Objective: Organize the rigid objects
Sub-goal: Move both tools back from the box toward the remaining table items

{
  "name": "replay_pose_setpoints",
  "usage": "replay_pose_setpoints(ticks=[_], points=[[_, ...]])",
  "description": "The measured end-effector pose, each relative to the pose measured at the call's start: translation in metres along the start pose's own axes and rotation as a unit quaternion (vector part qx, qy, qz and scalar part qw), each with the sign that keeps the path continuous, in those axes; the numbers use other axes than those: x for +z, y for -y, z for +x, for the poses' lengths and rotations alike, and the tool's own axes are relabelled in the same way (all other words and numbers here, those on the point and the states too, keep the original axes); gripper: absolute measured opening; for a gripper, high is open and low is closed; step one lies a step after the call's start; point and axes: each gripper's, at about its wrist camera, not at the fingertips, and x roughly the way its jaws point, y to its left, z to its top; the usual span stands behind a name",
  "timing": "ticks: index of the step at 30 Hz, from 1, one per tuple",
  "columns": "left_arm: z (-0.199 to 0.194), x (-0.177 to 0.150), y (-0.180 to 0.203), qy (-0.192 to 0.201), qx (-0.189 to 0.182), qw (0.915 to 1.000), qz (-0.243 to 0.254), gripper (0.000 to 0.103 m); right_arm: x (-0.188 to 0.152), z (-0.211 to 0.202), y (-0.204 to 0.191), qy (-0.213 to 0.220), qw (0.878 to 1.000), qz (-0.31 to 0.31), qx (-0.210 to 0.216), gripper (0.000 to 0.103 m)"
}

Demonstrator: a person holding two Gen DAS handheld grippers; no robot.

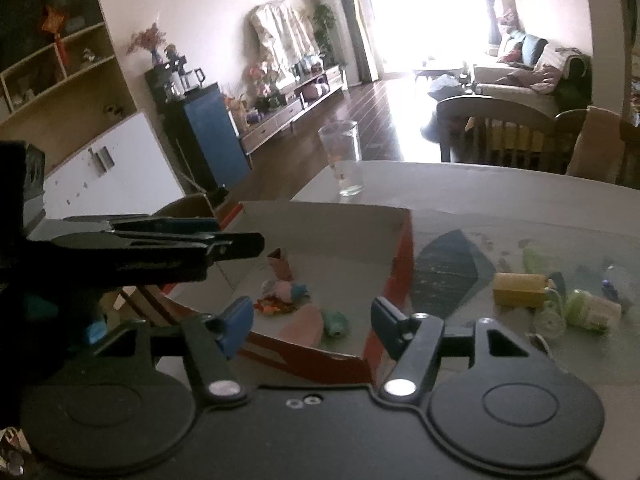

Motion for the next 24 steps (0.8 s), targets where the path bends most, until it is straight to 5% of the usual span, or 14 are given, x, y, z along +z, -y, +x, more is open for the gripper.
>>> replay_pose_setpoints(ticks=[7,14,19,24], points=[[-0.001,0.0,0.029,0.004,-0.011,0.9999,0.009,0.069,-0.013,-0.033,0.025,0.032,0.999,0.011,-0.007,0.076],[0.006,-0.001,0.06,0.013,-0.019,0.9997,0.01,0.084,-0.028,-0.058,0.063,0.048,0.998,0.021,-0.034,0.087],[0.02,-0.003,0.087,0.013,-0.023,0.9996,0.013,0.087,-0.035,-0.069,0.098,0.048,0.997,0.037,-0.056,0.087],[0.033,-0.005,0.117,0.02,-0.019,0.9994,0.021,0.102,-0.038,-0.077,0.133,0.046,0.995,0.047,-0.074,0.087]])
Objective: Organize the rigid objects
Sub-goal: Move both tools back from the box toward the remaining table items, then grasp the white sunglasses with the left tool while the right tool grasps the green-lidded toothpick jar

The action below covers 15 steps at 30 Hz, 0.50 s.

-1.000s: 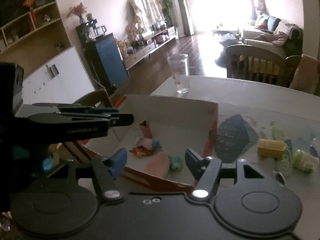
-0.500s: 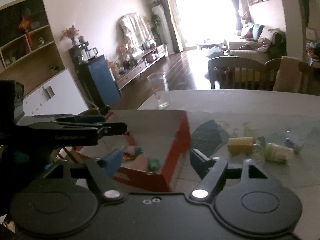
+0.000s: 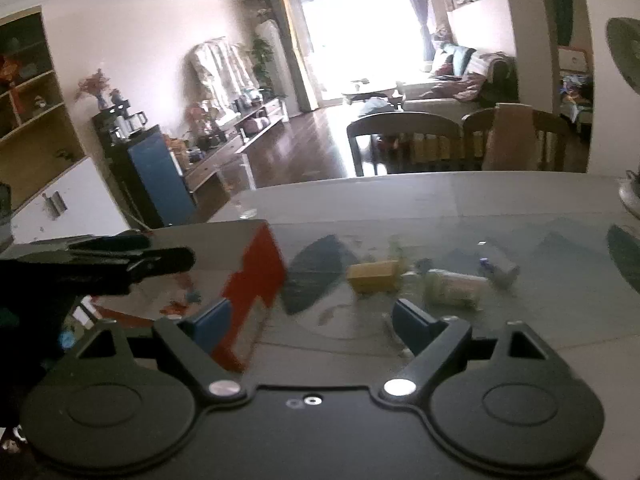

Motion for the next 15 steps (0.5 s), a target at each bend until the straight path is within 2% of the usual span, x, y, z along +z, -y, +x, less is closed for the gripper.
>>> replay_pose_setpoints(ticks=[3,10,15], points=[[0.011,-0.001,0.016,0.001,0.005,1.0,0.003,0.102,0.001,0.0,0.021,-0.002,1.0,0.001,-0.008,0.087],[0.045,-0.008,0.051,-0.023,-0.011,0.9997,-0.006,0.102,0.003,0.01,0.072,-0.016,0.999,-0.003,-0.028,0.087],[0.075,-0.016,0.07,-0.048,0.007,0.9987,-0.014,0.102,0.006,0.024,0.107,-0.026,0.999,-0.013,-0.036,0.087]])
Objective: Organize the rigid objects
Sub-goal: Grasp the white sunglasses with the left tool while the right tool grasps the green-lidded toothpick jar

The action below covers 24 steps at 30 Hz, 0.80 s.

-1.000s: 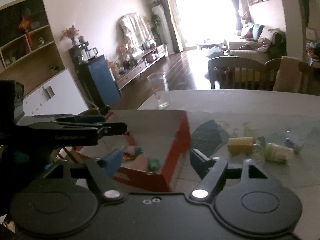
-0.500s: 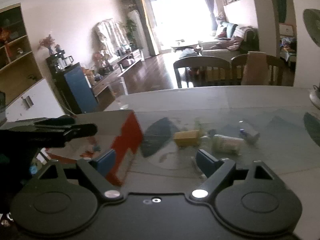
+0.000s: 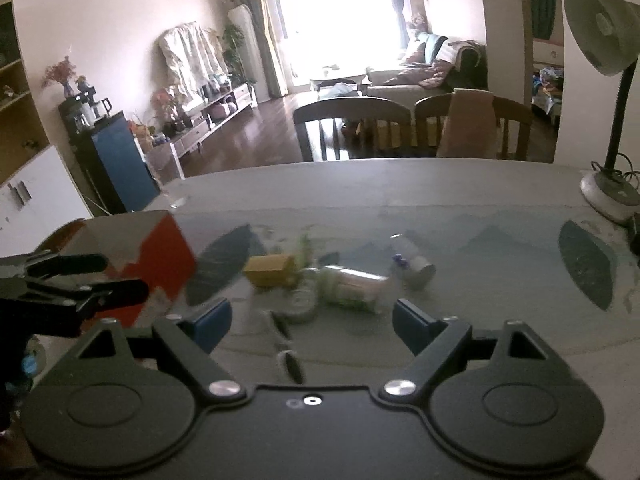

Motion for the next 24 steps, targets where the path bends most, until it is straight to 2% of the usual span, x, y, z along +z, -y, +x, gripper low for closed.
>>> replay_pose_setpoints(ticks=[12,20,24], points=[[0.075,-0.023,0.024,-0.079,0.034,0.9961,-0.016,0.102,0.002,0.048,0.042,-0.04,0.999,-0.035,0.01,0.087],[0.114,-0.028,0.034,-0.102,0.042,0.9938,0.015,0.102,0.008,0.086,0.051,-0.061,0.996,-0.055,0.017,0.084],[0.131,-0.026,0.03,-0.117,0.045,0.992,0.015,0.102,0.009,0.108,0.055,-0.077,0.994,-0.07,0.02,0.083]])
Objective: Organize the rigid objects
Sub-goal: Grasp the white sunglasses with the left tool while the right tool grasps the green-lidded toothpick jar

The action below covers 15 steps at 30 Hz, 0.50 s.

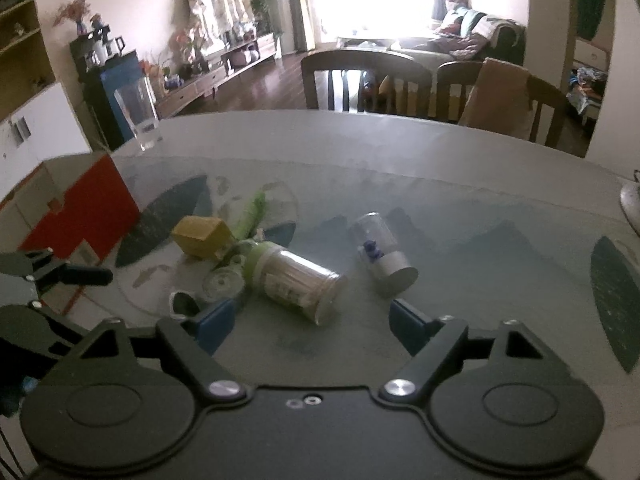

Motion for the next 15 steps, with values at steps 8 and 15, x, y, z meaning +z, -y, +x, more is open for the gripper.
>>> replay_pose_setpoints(ticks=[8,15], points=[[0.017,0.001,0.004,-0.006,-0.031,0.9983,0.048,0.102,0.009,0.036,-0.005,-0.035,0.998,-0.052,0.017,0.082],[0.029,0.002,0.002,0.0,-0.051,0.9957,0.078,0.101,0.014,0.056,-0.004,-0.052,0.996,-0.07,0.025,0.078]])
